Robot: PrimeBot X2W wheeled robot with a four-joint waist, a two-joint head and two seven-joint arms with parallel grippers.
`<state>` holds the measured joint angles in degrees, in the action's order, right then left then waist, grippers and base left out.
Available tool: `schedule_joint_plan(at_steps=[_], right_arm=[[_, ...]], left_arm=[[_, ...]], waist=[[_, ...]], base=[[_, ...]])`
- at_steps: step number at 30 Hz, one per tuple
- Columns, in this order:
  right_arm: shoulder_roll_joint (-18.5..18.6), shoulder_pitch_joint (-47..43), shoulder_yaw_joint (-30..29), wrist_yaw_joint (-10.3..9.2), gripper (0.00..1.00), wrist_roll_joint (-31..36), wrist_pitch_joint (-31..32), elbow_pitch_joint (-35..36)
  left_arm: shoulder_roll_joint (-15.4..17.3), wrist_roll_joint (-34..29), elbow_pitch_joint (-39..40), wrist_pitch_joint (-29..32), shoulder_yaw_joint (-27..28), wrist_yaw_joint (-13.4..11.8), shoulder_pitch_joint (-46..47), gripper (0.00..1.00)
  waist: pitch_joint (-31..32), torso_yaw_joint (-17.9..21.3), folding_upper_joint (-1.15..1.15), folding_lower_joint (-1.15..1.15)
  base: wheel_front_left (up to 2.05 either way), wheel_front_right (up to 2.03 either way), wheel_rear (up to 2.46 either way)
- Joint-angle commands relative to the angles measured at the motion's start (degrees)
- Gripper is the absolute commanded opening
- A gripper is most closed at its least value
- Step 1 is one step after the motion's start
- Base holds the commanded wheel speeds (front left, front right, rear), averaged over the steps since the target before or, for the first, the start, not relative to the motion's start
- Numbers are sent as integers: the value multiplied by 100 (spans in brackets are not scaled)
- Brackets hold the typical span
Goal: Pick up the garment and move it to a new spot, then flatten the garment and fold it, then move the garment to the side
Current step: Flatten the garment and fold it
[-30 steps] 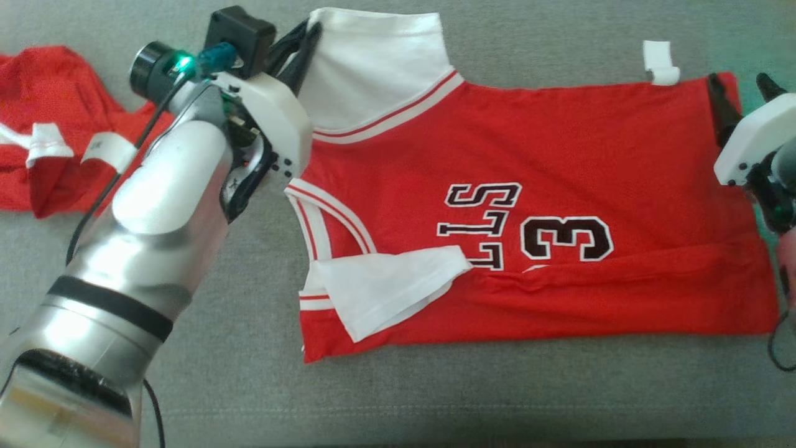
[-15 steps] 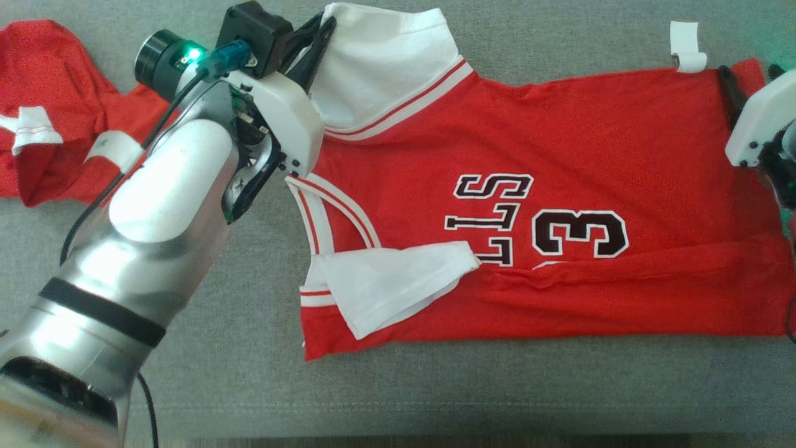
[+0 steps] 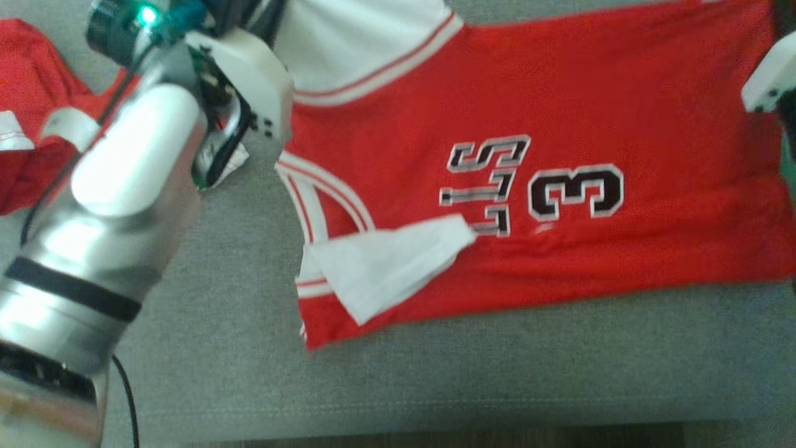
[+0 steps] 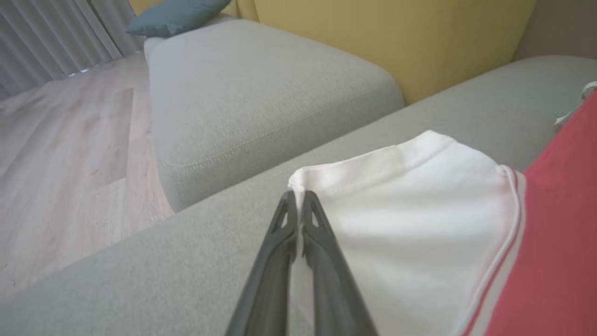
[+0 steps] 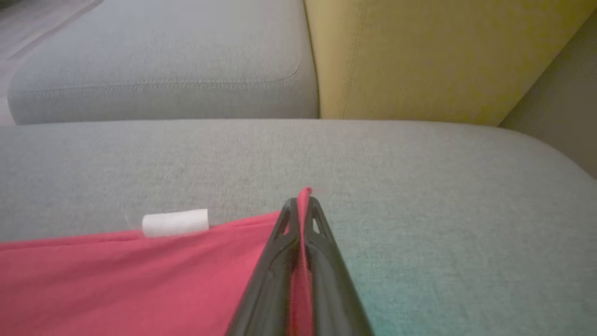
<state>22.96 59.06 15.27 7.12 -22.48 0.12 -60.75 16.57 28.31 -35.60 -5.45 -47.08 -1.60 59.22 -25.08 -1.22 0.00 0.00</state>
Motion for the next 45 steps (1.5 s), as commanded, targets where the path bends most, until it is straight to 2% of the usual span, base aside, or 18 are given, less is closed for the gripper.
schedule_joint_plan(at_steps=[1, 9, 15, 19, 25, 32, 38, 45], right_arm=[[112, 174, -6, 36, 0, 57, -184, 74], [-39, 883, -303, 36, 0, 280, -1222, -264], [-241, 1101, -484, 36, 0, 387, -1456, -437], [-350, 950, -482, 36, 0, 361, -1493, -471], [-399, 597, -376, 36, 0, 154, -1504, -410], [-278, 42, 18, 36, 0, -282, -1331, -258], [-72, -426, 344, 36, 0, -647, -907, -171], [200, -962, 799, 36, 0, -1014, -289, 58]], left_arm=[[272, -66, 72, -95, 301, -77, 428, 0], [148, -201, -450, -565, 489, -266, 1233, 0], [-107, -242, -813, -821, 533, -299, 1550, 0], [-211, -291, -940, -904, 458, -198, 1471, 0], [-175, -312, -922, -938, 373, -44, 1163, 0], [51, -362, -517, -949, 178, 109, 507, 0], [332, -319, 115, -859, 50, 31, -166, 0], [616, -286, 1078, -407, -269, -123, -1074, 0]], waist=[[-35, 33, 0, 0], [-225, 171, 0, 0], [-289, 202, 0, 0], [-234, 204, 0, 0], [-50, 186, 0, 0], [307, 139, 0, 0], [697, 107, 0, 0], [1112, 71, 0, 0]], base=[[0, 0, 0], [0, 0, 0], [0, 0, 0], [0, 0, 0], [0, 0, 0], [0, 0, 0], [0, 0, 0], [0, 0, 0]])
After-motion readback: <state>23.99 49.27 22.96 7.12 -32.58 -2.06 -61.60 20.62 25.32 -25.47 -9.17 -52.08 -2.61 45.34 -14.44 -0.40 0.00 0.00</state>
